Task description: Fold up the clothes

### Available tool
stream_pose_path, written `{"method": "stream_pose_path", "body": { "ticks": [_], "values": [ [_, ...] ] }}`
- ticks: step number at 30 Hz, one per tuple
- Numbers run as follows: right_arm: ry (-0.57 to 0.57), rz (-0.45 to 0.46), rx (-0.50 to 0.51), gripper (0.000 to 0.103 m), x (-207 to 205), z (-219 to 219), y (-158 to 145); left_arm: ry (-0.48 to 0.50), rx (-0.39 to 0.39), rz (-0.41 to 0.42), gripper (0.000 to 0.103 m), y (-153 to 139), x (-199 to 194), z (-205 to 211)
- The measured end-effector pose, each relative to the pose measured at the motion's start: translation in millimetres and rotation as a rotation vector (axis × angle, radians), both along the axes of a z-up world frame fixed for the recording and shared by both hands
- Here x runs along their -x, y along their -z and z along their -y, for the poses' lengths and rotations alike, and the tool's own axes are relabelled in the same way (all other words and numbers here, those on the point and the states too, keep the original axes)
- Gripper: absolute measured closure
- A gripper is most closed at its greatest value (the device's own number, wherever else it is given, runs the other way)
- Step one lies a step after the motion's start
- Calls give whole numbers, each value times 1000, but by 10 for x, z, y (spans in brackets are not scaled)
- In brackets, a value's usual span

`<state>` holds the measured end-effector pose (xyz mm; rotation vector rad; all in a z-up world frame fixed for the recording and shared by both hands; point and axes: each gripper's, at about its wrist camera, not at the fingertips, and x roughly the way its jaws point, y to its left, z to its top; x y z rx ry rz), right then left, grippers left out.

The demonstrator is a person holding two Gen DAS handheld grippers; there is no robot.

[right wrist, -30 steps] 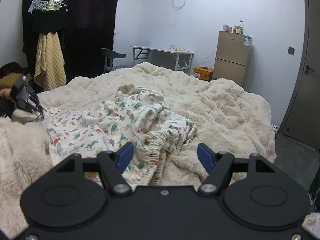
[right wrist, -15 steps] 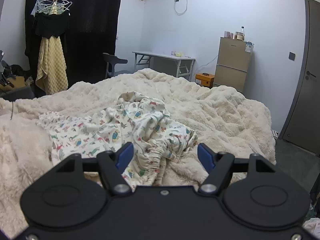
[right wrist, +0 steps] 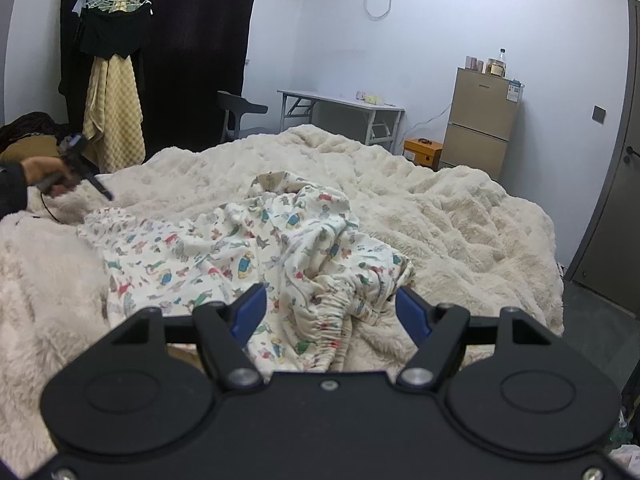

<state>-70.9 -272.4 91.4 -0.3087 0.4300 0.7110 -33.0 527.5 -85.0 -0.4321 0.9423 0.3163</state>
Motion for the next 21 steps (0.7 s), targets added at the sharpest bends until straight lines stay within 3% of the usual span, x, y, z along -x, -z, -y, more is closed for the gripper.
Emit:
{"method": "stream_pose_path", "body": {
  "ticks": [1,3,5,7,11,12,13,15,16,17,18,19,20,21],
  "values": [
    [1,0,4,34,3,-14,4,-3,14,-1,32,54,-16,-15],
    [2,2,13,34,9,-42,9,-1,39,-2,42,153,-43,-32],
    [-4,6,22,34,11,-85,13,19,54,2,71,221,-66,-8],
    [-5,8,29,34,9,-122,17,52,47,10,87,247,-80,57],
    [1,6,31,34,-11,-149,20,54,-55,206,91,-126,67,48],
    [6,6,29,34,-21,-149,19,4,-65,316,92,-301,173,-12],
    [14,6,25,34,-34,-147,17,-34,-82,336,94,-374,190,-29],
    [21,3,19,34,-51,-144,15,-107,-117,363,94,-503,211,-56],
    [25,1,17,34,-60,-144,17,-144,-134,376,89,-568,221,-70],
    [29,-1,16,34,-69,-144,19,-180,-152,389,77,-632,231,-83],
    [33,-3,14,34,-78,-143,20,-190,-202,327,68,-613,136,-33],
    [33,-3,16,34,-77,-149,24,-191,-241,275,48,-573,54,18],
    [32,-2,18,34,-75,-155,29,-191,-278,224,37,-530,-27,69],
    [31,-2,20,34,-69,-155,30,-175,-307,177,36,-482,-52,137]
  ]
}}
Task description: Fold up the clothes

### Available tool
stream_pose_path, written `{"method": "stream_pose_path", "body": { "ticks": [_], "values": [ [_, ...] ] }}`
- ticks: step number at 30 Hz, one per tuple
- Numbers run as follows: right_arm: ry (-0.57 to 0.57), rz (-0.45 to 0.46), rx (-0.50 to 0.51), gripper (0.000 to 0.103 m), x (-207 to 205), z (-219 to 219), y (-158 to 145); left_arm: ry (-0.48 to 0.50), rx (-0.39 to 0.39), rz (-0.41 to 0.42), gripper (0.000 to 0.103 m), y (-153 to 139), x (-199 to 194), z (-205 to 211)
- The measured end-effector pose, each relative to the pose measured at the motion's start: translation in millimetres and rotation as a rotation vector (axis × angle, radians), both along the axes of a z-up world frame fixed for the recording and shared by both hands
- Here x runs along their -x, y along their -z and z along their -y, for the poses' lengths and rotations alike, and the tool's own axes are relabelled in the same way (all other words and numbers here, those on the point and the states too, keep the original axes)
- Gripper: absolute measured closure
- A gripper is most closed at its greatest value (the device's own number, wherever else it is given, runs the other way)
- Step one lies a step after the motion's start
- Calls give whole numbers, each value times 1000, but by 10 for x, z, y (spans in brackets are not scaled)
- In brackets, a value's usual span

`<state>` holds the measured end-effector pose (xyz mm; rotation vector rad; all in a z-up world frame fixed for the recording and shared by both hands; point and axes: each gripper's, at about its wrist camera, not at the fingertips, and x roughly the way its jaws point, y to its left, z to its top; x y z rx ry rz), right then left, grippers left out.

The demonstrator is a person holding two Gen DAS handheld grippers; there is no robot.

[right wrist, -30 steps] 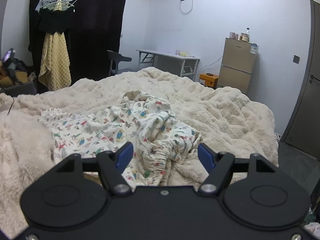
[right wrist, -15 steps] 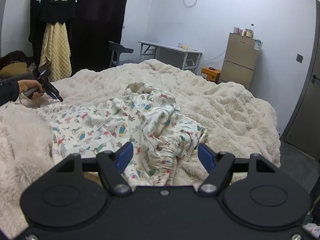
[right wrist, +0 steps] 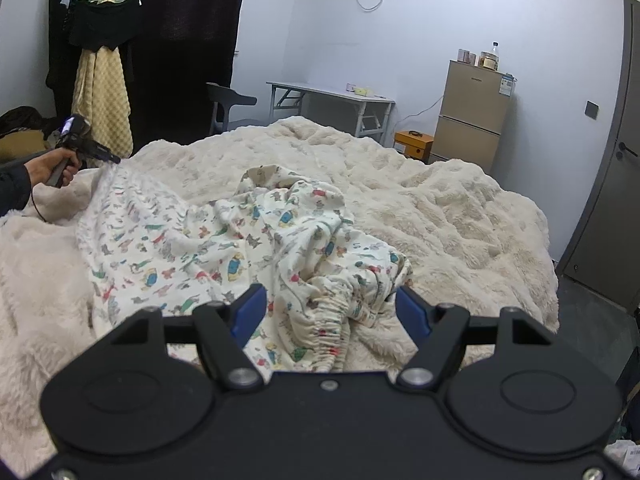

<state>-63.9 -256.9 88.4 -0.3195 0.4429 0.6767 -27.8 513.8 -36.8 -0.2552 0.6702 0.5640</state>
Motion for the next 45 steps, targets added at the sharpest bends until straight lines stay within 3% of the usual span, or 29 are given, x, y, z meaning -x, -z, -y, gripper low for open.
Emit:
{"method": "stream_pose_path", "body": {
  "ticks": [3,4,5,7,10,13,15,16,18,20,21,22,24,26,27,28,29,30,35,40,45],
  "values": [
    [-2,8,6,34,23,-5,-10,79,32,-52,33,86,174,74],
    [-2,9,5,34,27,-3,-16,105,44,-68,28,114,234,98],
    [-1,10,3,34,31,-1,-22,137,81,-70,21,157,331,109],
    [-2,11,0,34,34,2,-28,168,157,-51,16,252,483,65],
    [-1,8,2,34,20,-4,-25,166,274,-39,18,437,659,-40],
    [0,6,6,34,6,-17,-14,194,378,6,39,594,762,-130],
    [0,7,7,34,8,-22,-14,246,455,67,69,668,763,-128],
    [-1,8,6,34,7,-23,-21,249,456,70,103,665,764,-129],
    [2,11,6,34,12,-22,-26,223,420,80,103,574,772,-125],
    [3,16,1,34,23,-6,-43,176,422,174,103,430,884,-187],
    [4,18,-1,34,28,2,-51,119,433,227,101,330,981,-253],
    [7,19,-3,34,26,10,-53,82,399,198,97,250,1024,-253],
    [15,21,-6,34,22,25,-55,35,270,28,85,179,979,-172],
    [21,16,-2,34,8,31,-47,18,175,-72,81,136,936,-86],
    [23,17,0,34,4,33,-43,22,179,-59,79,99,959,-77],
    [24,16,1,34,1,32,-41,27,188,-42,69,61,985,-71],
    [25,13,0,34,-6,32,-39,41,203,-5,51,3,997,-54],
    [27,10,0,34,-13,32,-37,51,188,12,44,-74,964,7],
    [35,-37,14,33,-95,28,34,201,54,-10,21,-438,496,533],
    [56,-111,21,33,-186,114,151,327,-37,-1,15,-718,-38,1105],
    [111,-209,-105,33,-416,262,244,413,-74,26,11,-932,-698,1605]
  ]
}}
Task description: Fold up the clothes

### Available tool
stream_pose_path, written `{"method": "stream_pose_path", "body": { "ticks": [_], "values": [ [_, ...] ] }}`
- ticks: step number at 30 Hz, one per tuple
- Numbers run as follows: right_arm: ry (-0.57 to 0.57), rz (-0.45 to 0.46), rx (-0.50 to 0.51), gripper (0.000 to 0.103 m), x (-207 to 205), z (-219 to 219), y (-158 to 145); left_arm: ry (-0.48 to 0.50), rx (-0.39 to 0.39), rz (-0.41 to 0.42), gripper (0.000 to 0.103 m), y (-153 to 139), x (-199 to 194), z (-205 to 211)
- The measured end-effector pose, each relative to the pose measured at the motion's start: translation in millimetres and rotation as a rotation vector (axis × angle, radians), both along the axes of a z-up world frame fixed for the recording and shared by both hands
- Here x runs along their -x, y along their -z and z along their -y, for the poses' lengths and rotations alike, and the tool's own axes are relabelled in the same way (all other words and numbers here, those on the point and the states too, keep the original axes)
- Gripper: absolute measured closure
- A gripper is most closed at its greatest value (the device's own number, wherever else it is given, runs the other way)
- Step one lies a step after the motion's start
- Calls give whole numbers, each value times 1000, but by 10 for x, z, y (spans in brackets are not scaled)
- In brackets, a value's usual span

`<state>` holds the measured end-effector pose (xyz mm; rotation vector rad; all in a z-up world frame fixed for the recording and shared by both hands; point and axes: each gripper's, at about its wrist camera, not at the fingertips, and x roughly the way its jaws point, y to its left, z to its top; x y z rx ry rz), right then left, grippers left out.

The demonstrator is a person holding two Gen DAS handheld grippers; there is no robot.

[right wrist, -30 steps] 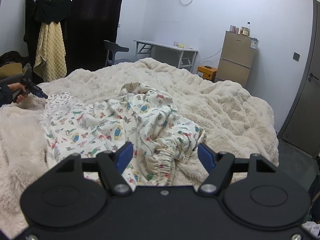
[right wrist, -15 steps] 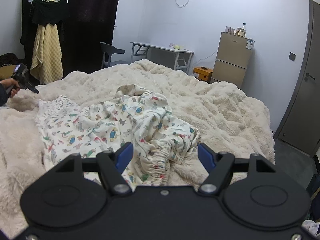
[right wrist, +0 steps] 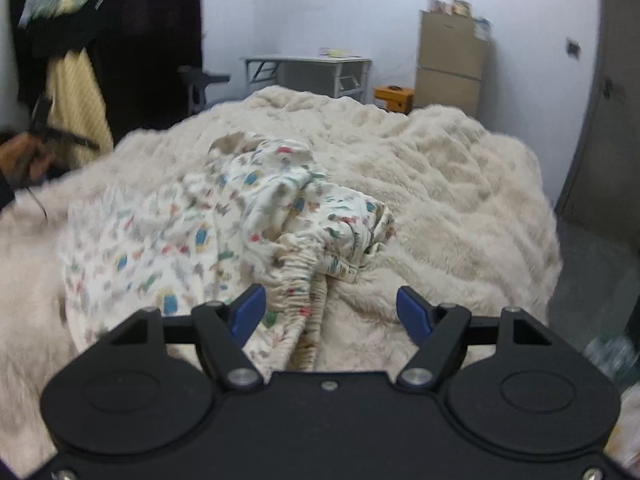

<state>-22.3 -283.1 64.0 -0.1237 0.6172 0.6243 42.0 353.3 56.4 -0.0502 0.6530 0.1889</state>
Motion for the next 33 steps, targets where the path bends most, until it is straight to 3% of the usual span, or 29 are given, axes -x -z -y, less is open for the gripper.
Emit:
{"method": "stream_pose_path", "body": {
  "ticks": [4,9,12,13,15,17,19,22,28,32,33],
  "values": [
    [42,-78,-141,33,-293,23,138,98,97,41,8,-105,-532,266],
    [134,-210,-290,33,-724,-8,425,195,232,31,7,-98,-1270,751],
    [206,-246,-373,33,-928,65,510,202,286,5,7,-1,-1596,970],
    [276,-281,-449,33,-1089,166,563,198,313,-4,7,54,-1708,1044],
    [324,-346,-505,34,-1238,251,664,176,369,-16,7,182,-1902,1202],
    [305,-472,-597,38,-1432,313,874,174,387,-15,7,262,-1939,1310],
    [272,-507,-625,40,-1444,292,976,206,354,-8,7,311,-1885,1487],
    [248,-523,-662,40,-1404,277,1062,247,297,29,7,324,-1739,1733],
    [249,-614,-745,41,-1424,343,1314,278,275,85,7,178,-1444,1886],
    [272,-620,-782,33,-1507,253,1387,335,320,162,7,114,-1142,2042],
    [271,-610,-782,35,-1505,227,1371,349,327,176,7,115,-1078,2086]
  ]
}}
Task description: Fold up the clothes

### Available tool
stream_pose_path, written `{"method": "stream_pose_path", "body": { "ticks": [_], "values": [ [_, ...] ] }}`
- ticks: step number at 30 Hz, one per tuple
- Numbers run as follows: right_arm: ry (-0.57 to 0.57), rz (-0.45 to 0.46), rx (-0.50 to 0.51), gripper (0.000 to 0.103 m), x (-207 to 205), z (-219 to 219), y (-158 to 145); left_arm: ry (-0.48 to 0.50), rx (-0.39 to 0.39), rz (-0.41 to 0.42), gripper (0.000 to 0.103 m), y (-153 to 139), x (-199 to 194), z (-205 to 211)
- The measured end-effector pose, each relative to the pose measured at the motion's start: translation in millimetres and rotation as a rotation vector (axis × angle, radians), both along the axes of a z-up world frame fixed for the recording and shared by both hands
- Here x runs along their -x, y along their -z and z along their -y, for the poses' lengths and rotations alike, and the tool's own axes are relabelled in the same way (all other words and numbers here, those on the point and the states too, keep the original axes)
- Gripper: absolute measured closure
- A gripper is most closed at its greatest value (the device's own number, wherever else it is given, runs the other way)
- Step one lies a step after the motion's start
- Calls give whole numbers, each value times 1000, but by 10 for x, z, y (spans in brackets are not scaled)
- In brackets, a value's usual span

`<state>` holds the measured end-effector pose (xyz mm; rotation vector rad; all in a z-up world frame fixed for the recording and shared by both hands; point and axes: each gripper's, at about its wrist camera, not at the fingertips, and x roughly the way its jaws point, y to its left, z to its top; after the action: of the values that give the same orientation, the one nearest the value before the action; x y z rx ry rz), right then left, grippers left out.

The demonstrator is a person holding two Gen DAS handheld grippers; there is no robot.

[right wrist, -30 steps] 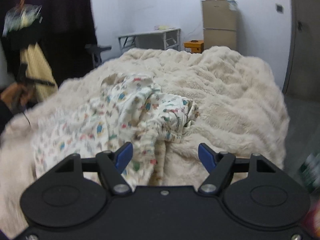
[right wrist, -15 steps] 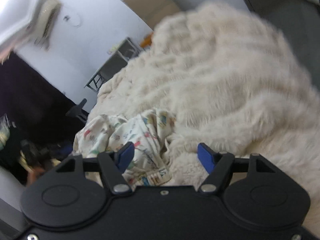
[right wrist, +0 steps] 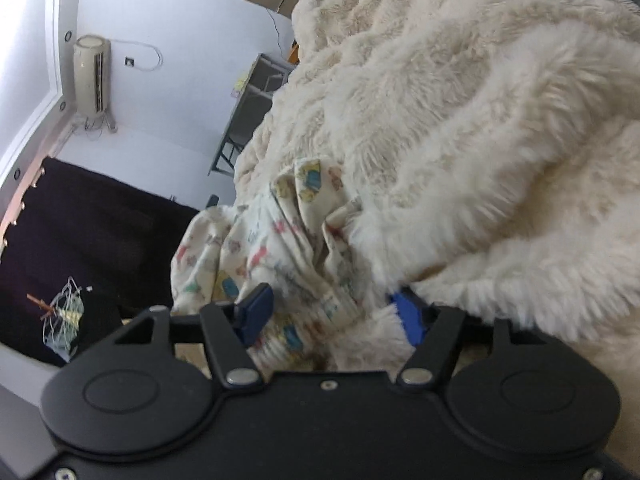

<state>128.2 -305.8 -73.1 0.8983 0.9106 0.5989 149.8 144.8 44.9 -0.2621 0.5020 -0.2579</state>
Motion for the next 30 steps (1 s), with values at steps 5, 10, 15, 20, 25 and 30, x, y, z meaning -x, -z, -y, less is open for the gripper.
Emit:
{"method": "stream_pose_path", "body": {
  "ticks": [5,10,15,20,25,30],
  "values": [
    [81,108,67,94,-23,-25,-311,48,-64,32,7,101,150,286],
    [192,331,220,96,134,-8,-833,83,-159,40,7,219,164,536],
    [156,712,467,95,494,-275,-1422,94,-211,43,7,355,185,675],
    [23,561,687,71,413,-574,-1469,109,-241,27,7,476,190,721],
    [178,284,443,50,346,107,-1117,118,-227,14,7,550,163,707],
    [218,109,333,45,205,390,-532,121,-225,12,7,556,164,703]
  ]
}}
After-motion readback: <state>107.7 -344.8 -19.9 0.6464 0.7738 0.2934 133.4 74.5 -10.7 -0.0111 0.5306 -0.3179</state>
